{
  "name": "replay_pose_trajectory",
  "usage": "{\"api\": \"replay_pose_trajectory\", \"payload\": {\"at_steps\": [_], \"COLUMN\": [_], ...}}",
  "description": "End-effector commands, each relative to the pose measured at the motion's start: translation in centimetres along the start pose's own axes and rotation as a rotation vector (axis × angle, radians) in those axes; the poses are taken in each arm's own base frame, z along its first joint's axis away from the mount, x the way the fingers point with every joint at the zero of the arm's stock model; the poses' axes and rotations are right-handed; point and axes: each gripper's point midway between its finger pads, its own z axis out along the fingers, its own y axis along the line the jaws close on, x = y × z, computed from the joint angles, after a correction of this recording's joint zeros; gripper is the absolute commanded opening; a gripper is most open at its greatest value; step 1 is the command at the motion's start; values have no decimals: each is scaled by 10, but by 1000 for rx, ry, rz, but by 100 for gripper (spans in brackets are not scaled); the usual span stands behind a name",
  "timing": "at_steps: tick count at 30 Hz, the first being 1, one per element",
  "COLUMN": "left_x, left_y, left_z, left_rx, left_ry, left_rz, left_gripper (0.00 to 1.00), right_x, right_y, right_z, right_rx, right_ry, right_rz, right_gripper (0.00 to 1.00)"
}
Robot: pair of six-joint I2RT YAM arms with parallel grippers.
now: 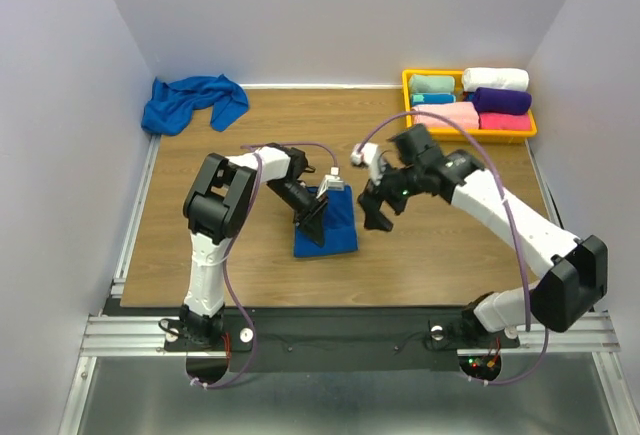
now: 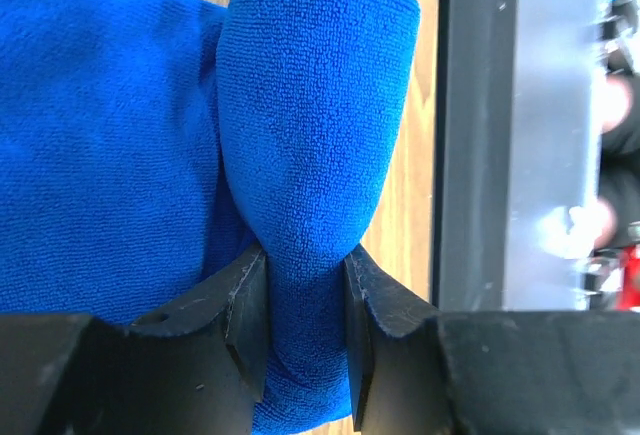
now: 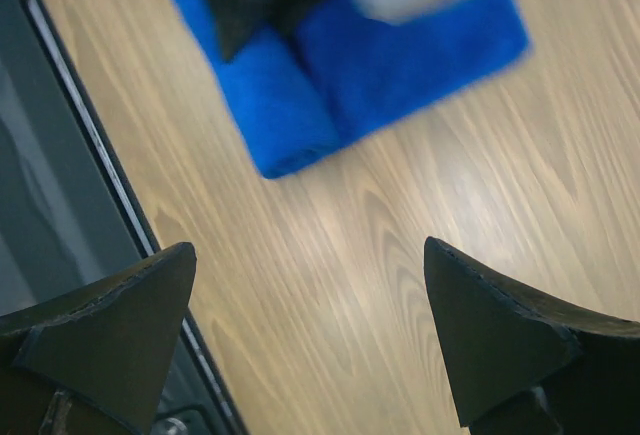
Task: Roll the towels
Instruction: Roll the towel
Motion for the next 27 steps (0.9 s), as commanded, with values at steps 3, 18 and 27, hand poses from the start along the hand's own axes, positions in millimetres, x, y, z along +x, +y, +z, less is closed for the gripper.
{"api": "replay_pose_trajectory", "payload": {"at_steps": [3, 18, 27], "left_x": [32, 34, 32], "left_y": [30, 39, 35], "left_z": [-5, -3, -7], "left_rx": [-71, -60, -60], "left_ry": [141, 139, 139], "left_rz": [-28, -69, -48], "left_gripper": [35, 39, 41], "right_x": [-25, 33, 66], "right_y": [18, 47, 43], "right_z": [41, 150, 167], "right_rx": [155, 256, 230], "right_ry": [-12, 119, 183], "right_rz": [-326, -809, -795], "right_gripper": [100, 99, 43]}}
